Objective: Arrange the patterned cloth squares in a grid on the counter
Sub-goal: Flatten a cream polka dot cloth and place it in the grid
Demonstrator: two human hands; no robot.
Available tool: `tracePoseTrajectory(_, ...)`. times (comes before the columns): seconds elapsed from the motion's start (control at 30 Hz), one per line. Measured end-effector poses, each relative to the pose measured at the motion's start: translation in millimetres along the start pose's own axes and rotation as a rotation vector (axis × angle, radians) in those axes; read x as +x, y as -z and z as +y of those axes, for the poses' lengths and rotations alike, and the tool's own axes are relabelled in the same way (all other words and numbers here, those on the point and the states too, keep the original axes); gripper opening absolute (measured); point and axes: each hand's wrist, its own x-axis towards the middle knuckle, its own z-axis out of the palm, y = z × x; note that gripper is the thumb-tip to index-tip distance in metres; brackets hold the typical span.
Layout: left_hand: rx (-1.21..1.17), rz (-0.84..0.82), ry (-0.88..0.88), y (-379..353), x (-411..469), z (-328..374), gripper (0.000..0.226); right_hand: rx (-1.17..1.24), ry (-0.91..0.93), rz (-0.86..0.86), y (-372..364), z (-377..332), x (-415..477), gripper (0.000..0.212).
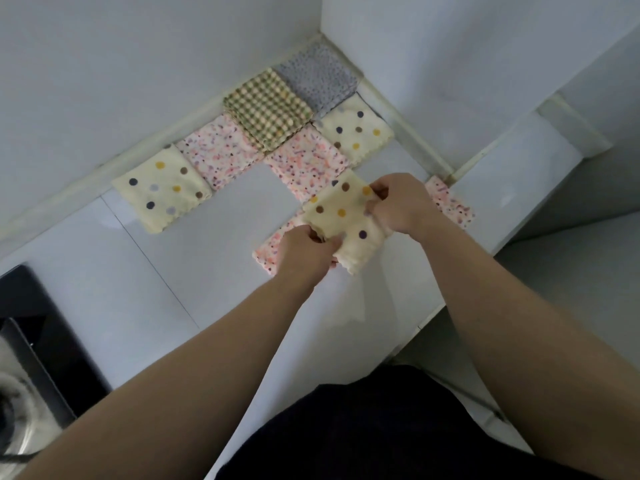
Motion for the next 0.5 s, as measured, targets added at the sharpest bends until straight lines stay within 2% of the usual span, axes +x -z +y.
tracePoseTrajectory(0.13,0.11,0.032,0.001,-1,18,8,0.04,-0.019,0.014,0.0,-7,5,22,0.019)
tracePoseTrajectory(0.23,0.177,0.054,-0.01,-5,29,9,0.04,-0.041,0.028,-0.007,-11,9,36,0.019)
tracePoseTrajectory(0.4,0.312,0.083,0.002,-10,36,16,0.037,-0.1,0.057,-0.023,-18,14,53,0.03)
tracePoseTrajectory(0.5,0.496,0.167,-0.031,-11,28,25,0.039,-0.146,0.095,-0.031,-21,16,59,0.035)
